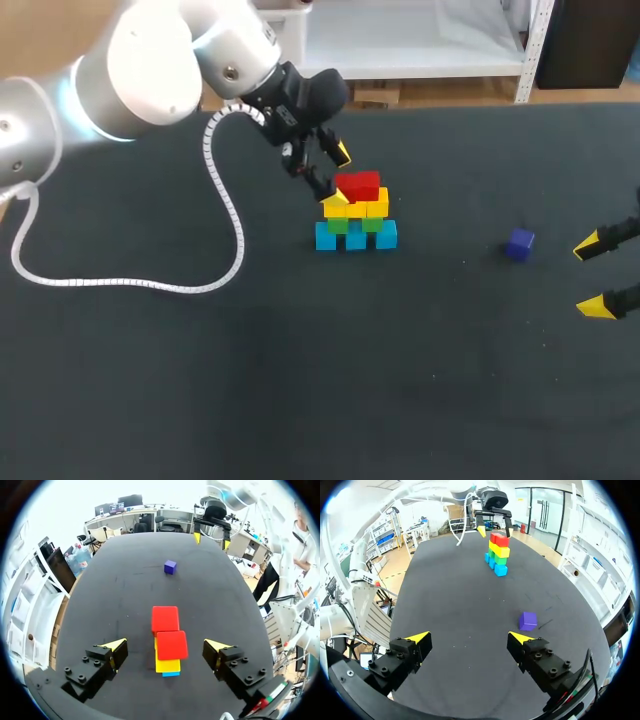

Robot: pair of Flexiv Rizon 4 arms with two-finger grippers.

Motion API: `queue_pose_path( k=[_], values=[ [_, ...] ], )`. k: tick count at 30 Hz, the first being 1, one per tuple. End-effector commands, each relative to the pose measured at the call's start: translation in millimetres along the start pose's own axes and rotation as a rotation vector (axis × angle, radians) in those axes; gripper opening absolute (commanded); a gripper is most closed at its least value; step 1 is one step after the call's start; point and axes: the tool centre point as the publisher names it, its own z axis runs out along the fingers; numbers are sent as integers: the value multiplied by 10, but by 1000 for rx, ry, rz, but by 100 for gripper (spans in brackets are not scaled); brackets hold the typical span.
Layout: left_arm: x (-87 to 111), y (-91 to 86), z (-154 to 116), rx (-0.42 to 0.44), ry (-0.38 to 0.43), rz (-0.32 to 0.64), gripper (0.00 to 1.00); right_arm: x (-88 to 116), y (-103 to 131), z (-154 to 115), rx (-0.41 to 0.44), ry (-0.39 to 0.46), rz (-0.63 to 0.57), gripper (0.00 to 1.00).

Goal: Place the blue cubes, place green cubes on the blue cubes, place the yellow cubes on the green cubes, then place the red cubes on the yellow cubes, and place purple cube on the red cubes.

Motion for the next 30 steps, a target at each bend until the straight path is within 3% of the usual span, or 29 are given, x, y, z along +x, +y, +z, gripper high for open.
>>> queue_pose_path(
  k=[1,30],
  values=[
    [-29,41,29,5,4,4,100,2,-10,10,-1,-3,-1,100],
    [-49,163,31,-11,4,-11,100,2,-10,10,-1,-3,-1,100]
  ],
)
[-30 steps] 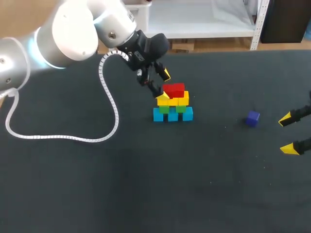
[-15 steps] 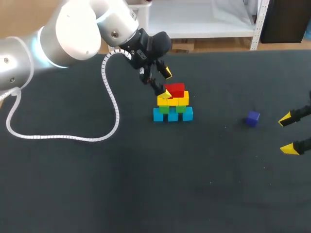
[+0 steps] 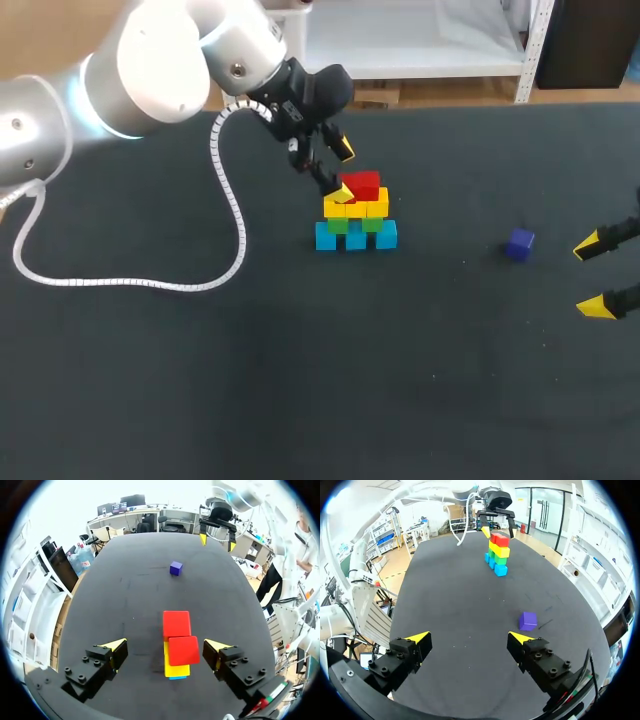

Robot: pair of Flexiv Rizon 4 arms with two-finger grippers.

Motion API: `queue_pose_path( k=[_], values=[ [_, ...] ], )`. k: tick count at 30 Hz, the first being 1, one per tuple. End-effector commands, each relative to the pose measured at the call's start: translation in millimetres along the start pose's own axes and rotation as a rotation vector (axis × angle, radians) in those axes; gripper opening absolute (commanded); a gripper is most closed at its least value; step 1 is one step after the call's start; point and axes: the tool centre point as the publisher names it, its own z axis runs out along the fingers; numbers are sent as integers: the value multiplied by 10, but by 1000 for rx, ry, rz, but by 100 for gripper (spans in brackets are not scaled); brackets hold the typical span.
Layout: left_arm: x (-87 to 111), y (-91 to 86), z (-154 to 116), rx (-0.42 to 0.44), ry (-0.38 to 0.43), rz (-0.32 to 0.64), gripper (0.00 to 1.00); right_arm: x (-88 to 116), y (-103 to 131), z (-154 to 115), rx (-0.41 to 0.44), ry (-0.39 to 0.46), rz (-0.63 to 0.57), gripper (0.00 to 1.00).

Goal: Place the blue cubes, place green cubes on the blue cubes, place the yellow cubes on the green cubes, then place the red cubes on the yellow cubes, and place purple cube on the red cubes.

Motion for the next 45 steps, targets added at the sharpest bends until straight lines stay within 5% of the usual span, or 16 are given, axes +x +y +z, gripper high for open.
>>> queue_pose_path(
  k=[1,45],
  values=[
    [-9,46,0,6,3,0,100,2,-10,10,-1,-3,-1,100],
    [-10,141,15,8,3,-5,100,2,-10,10,-1,-3,-1,100]
  ],
)
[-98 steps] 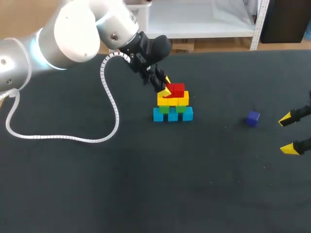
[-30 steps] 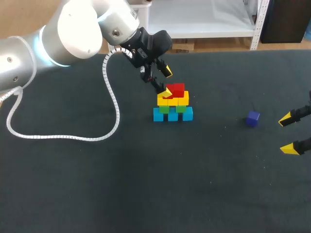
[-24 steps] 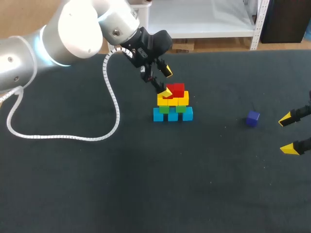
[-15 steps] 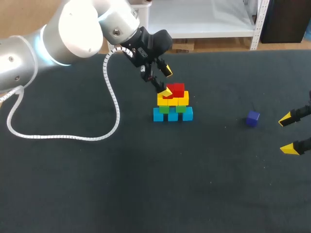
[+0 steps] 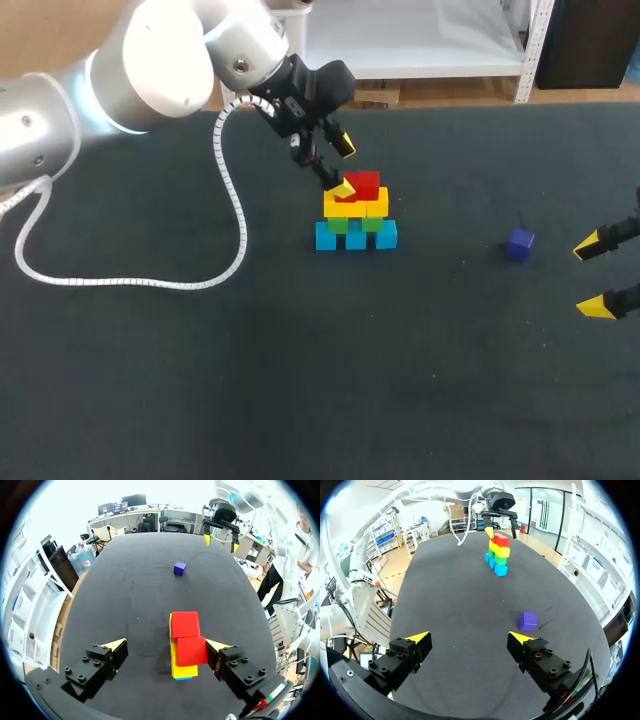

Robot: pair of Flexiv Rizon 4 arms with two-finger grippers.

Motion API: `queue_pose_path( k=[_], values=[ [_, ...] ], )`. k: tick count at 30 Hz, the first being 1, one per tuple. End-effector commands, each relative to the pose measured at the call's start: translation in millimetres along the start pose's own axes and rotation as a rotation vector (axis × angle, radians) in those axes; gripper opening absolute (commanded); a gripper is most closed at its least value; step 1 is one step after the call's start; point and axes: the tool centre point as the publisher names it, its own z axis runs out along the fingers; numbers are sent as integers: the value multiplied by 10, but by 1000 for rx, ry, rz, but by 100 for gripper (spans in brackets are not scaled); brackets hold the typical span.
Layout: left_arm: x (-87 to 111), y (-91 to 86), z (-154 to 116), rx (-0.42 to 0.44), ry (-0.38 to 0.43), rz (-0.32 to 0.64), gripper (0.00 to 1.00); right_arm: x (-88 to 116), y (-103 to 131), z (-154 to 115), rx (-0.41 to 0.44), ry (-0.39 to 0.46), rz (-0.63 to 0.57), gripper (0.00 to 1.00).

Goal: Place the blue cubes, place green cubes on the blue cubes, place the yellow cubes on the green cubes, then place the red cubes on the yellow cubes, and place purple cube on the red cubes.

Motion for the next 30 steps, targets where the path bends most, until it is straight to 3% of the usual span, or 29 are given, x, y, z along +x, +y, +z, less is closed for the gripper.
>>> queue_pose_path(
  k=[1,10,19,30],
  values=[
    [-3,31,-3,6,3,0,100,2,-10,10,-1,-3,-1,100],
    [-10,-26,-56,4,0,3,100,2,-10,10,-1,-3,-1,100],
    [-10,-140,-289,-44,-37,-1,100,2,-10,10,-1,-3,-1,100],
    [172,-295,-586,-93,-68,-20,100,2,-10,10,-1,-3,-1,100]
  ],
)
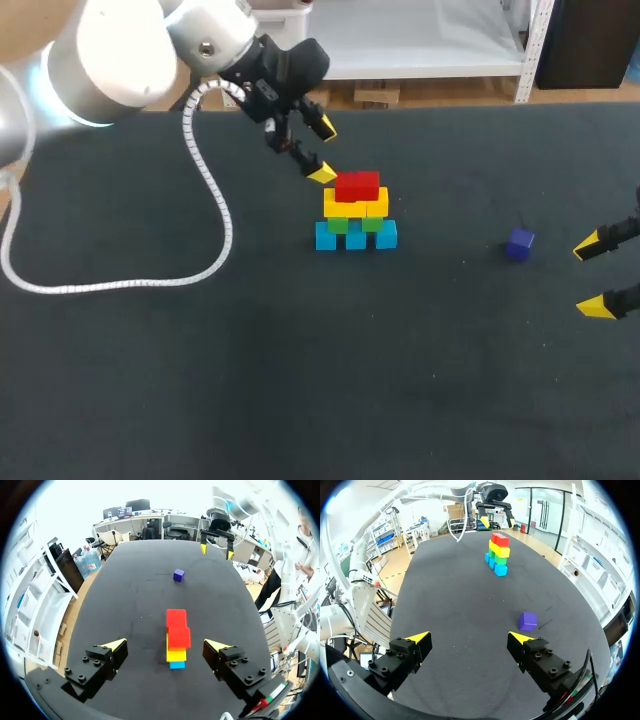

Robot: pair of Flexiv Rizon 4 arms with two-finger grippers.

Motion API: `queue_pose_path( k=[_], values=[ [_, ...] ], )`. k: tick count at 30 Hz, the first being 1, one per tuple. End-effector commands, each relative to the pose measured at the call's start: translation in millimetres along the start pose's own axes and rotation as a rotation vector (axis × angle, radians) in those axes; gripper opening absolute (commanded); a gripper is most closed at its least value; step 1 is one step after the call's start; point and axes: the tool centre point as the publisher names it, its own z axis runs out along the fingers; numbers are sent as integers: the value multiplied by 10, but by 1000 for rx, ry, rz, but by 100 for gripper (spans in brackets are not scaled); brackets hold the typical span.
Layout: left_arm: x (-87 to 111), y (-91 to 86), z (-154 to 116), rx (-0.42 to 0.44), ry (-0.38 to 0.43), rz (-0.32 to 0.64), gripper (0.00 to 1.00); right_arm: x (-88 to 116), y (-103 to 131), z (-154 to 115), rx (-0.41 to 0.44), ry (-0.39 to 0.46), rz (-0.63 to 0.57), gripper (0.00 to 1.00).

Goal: Place the blue cubes, place green cubes on the blue cubes, place the yellow cubes on the green cubes, then place the red cubes on the yellow cubes, and place purple cube on the red cubes.

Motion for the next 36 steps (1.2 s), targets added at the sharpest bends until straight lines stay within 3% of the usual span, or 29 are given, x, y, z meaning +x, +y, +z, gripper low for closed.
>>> queue_pose_path(
  k=[1,26,36],
  values=[
    [154,-186,-157,-57,-26,-2,100,2,-10,10,-1,-3,-1,100],
    [1071,-631,-782,-87,-68,-26,100,2,-10,10,-1,-3,-1,100],
    [1338,-754,-956,-63,-64,62,100,2,-10,10,-1,-3,-1,100]
  ],
)
